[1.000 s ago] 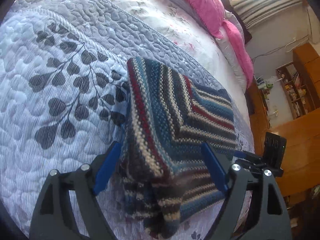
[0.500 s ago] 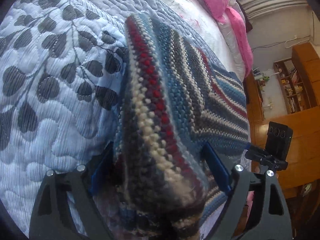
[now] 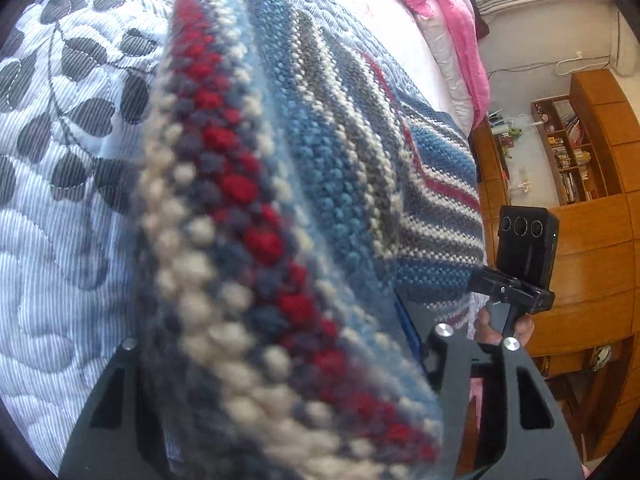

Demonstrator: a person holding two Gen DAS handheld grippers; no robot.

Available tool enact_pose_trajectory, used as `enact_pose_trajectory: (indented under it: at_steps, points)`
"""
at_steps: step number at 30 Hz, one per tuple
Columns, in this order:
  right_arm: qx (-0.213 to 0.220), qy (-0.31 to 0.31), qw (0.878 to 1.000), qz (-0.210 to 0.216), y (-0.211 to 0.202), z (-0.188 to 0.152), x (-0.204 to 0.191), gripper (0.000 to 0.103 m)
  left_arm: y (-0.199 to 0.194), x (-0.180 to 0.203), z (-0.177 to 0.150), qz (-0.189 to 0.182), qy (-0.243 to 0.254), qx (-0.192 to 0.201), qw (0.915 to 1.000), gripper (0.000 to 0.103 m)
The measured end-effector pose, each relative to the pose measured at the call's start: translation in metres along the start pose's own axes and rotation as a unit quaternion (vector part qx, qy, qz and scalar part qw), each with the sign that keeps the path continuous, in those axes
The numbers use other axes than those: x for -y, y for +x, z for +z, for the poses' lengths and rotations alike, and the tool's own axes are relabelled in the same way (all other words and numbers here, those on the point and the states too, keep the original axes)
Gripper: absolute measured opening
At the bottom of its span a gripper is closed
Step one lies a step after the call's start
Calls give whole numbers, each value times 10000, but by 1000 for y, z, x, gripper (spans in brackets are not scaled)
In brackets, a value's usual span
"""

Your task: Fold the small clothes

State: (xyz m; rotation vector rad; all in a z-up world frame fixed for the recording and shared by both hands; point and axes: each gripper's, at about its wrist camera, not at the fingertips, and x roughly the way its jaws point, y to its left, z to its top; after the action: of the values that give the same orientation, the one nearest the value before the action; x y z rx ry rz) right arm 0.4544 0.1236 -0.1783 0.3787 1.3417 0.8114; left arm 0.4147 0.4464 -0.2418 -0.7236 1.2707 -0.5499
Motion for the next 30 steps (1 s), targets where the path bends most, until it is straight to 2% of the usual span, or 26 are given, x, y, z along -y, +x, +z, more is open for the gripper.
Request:
enact_pose_trajectory:
  at_steps: [1,5,8,10,18,26,30]
  points:
    - [22,42,10000,29,2,1,-1,88,0,2,-2,-22,-2,23,10000,53]
    - [163,-28,9997,167,-7,-5,-4,60,-1,12,-7,70,127,194,9997,48]
    - [210,-113,9994,230,-20,-12,-6,52,-7,22,-12,194,272,394,9987,47]
    - [245,-212,9992,214,-28,-16,-11,51,-10,34,-15,224,444,488,9976,46]
    - [460,-527,9975,105,-94,-47,-21,49,1,99,-37,-200,694,456,9963,45]
    - [569,-540,9968,-176,-173,-108,-6,49,45,172,-81,-523,943,191,9940,45]
    - [608,-429,9970,-232,-205,-144,10,49,69,206,-107,-500,1130,102,9923,45]
